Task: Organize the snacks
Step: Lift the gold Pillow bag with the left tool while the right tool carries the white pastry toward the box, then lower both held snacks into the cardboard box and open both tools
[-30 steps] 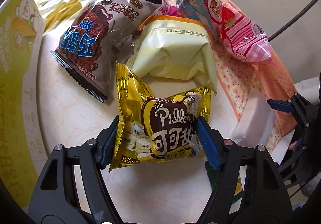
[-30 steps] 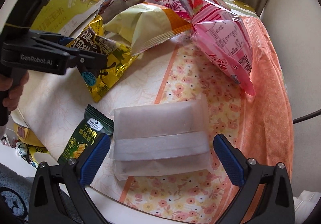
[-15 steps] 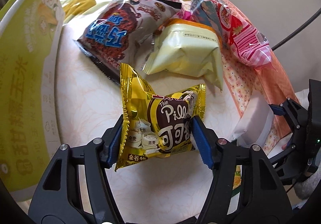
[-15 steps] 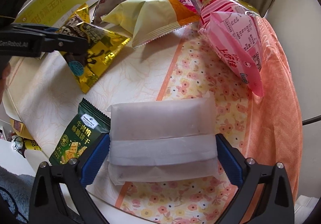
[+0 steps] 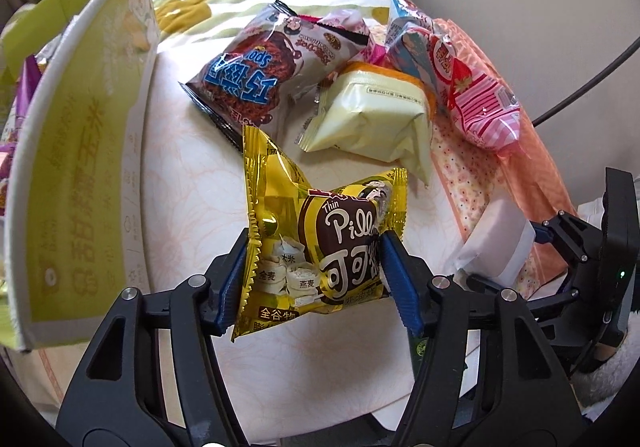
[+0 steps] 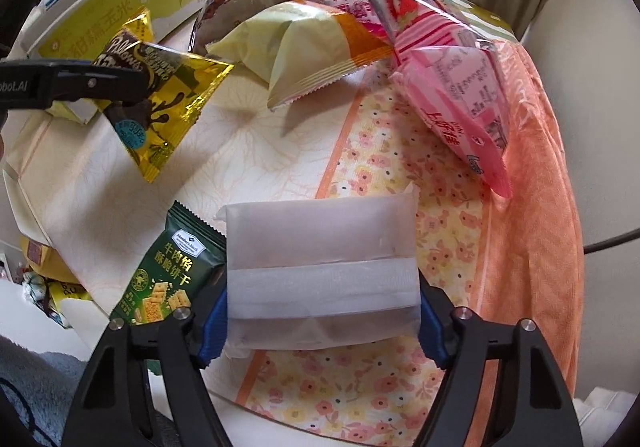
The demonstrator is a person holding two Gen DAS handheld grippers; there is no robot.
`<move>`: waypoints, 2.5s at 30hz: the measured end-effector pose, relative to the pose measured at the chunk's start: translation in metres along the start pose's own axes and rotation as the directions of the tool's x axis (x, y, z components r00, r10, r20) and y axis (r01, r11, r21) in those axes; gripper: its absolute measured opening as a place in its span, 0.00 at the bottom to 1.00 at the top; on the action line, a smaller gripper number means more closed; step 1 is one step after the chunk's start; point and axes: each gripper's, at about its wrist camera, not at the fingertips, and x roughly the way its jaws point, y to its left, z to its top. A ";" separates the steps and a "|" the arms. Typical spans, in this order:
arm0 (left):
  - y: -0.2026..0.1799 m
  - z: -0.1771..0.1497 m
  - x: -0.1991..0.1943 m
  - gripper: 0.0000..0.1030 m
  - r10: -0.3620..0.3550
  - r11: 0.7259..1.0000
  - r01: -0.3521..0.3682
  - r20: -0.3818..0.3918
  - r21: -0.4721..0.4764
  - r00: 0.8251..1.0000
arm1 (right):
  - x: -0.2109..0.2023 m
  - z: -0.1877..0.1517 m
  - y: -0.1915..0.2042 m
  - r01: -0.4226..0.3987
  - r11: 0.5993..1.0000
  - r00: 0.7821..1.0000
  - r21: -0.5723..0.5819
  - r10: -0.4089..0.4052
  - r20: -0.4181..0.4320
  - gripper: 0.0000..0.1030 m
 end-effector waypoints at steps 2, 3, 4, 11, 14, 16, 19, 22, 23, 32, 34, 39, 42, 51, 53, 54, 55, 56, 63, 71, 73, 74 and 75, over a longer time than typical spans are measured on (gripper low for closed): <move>-0.002 -0.001 -0.009 0.57 -0.002 1.000 0.002 0.017 -0.009 1.000 | -0.008 -0.001 -0.006 -0.008 1.000 1.000 0.021 0.008 0.016 0.70; -0.003 -0.001 -0.014 0.57 -0.007 1.000 0.007 0.024 -0.018 1.000 | -0.012 -0.001 -0.007 -0.010 1.000 1.000 0.027 0.009 0.022 0.70; -0.003 -0.001 -0.020 0.57 -0.012 0.999 0.013 0.033 -0.029 0.999 | -0.018 -0.001 -0.009 -0.008 0.999 1.000 0.033 0.007 0.029 0.70; -0.001 -0.003 -0.069 0.57 0.001 0.996 0.011 0.138 -0.088 0.990 | -0.054 0.005 -0.016 -0.020 0.998 0.997 0.054 0.016 0.071 0.70; 0.005 -0.004 -0.092 0.57 0.021 0.993 0.000 0.180 -0.118 0.983 | -0.067 0.013 -0.008 -0.030 0.999 0.996 0.043 0.026 0.081 0.70; 0.013 -0.005 -0.107 0.57 0.031 0.990 -0.001 0.207 -0.141 0.978 | -0.078 0.020 -0.004 -0.055 0.998 0.994 0.039 0.051 0.095 0.70; 0.030 -0.004 -0.131 0.57 0.064 0.985 -0.022 0.247 -0.170 0.967 | -0.091 0.034 0.003 -0.072 0.997 0.990 0.015 0.070 0.125 0.70; 0.053 -0.006 -0.154 0.57 0.094 0.979 -0.037 0.283 -0.200 0.955 | -0.105 0.057 0.017 -0.077 0.997 0.983 -0.030 0.081 0.162 0.70; 0.059 -0.005 -0.160 0.57 0.100 0.977 -0.038 0.292 -0.210 0.951 | -0.107 0.065 0.025 -0.084 0.995 0.980 -0.048 0.091 0.176 0.70; 0.151 -0.002 -0.203 0.57 0.150 0.961 -0.058 0.337 -0.269 0.929 | -0.119 0.138 0.110 -0.149 0.978 0.951 -0.144 0.182 0.250 0.70; 0.176 0.001 -0.207 0.57 0.148 0.961 -0.056 0.330 -0.270 0.932 | -0.116 0.150 0.132 -0.160 0.976 0.948 -0.147 0.194 0.253 0.70; 0.228 0.012 -0.209 0.57 0.118 0.965 -0.035 0.308 -0.261 0.944 | -0.106 0.180 0.182 -0.163 0.974 0.948 -0.155 0.198 0.251 0.70; 0.255 0.019 -0.201 0.57 0.089 0.973 -0.025 0.274 -0.230 0.958 | -0.101 0.193 0.207 -0.151 0.979 0.951 -0.139 0.182 0.250 0.70; 0.290 0.039 -0.159 0.57 0.024 0.998 -0.014 0.148 -0.068 0.989 | -0.080 0.206 0.249 -0.098 0.995 0.974 -0.019 0.100 0.202 0.70; 0.293 0.044 -0.154 0.65 0.022 0.999 -0.016 0.141 -0.040 0.990 | -0.076 0.206 0.253 -0.089 0.996 0.979 -0.001 0.087 0.183 0.70; 0.292 0.046 -0.153 0.82 0.032 0.999 -0.027 0.140 -0.034 0.990 | -0.075 0.206 0.254 -0.084 0.996 0.981 0.003 0.082 0.177 0.70; 0.292 0.047 -0.153 0.99 0.058 0.998 -0.055 0.141 -0.024 0.988 | -0.073 0.205 0.255 -0.078 0.997 0.983 0.005 0.077 0.170 0.70; 0.289 0.047 -0.154 1.00 0.069 0.998 -0.067 0.150 -0.017 0.986 | -0.072 0.206 0.257 -0.074 0.997 0.984 0.005 0.072 0.165 0.70; 0.285 0.027 -0.171 1.00 0.099 0.995 -0.092 0.171 -0.048 0.980 | -0.063 0.204 0.263 -0.061 0.998 0.984 -0.021 0.064 0.166 0.70; 0.277 -0.005 -0.175 1.00 0.092 0.993 -0.078 0.174 -0.083 0.980 | -0.050 0.201 0.265 -0.088 0.996 0.986 0.005 0.086 0.143 0.72; 0.278 -0.008 -0.177 1.00 0.085 0.993 -0.068 0.187 -0.097 0.979 | -0.047 0.200 0.265 -0.084 0.996 0.987 0.006 0.083 0.136 0.77; 0.280 -0.009 -0.179 1.00 0.089 0.992 -0.070 0.194 -0.102 0.977 | -0.048 0.199 0.265 -0.085 0.996 0.985 0.008 0.082 0.151 0.80; 0.281 -0.011 -0.181 1.00 0.092 0.992 -0.073 0.198 -0.105 0.976 | -0.050 0.197 0.264 -0.090 0.996 0.981 0.015 0.086 0.175 0.86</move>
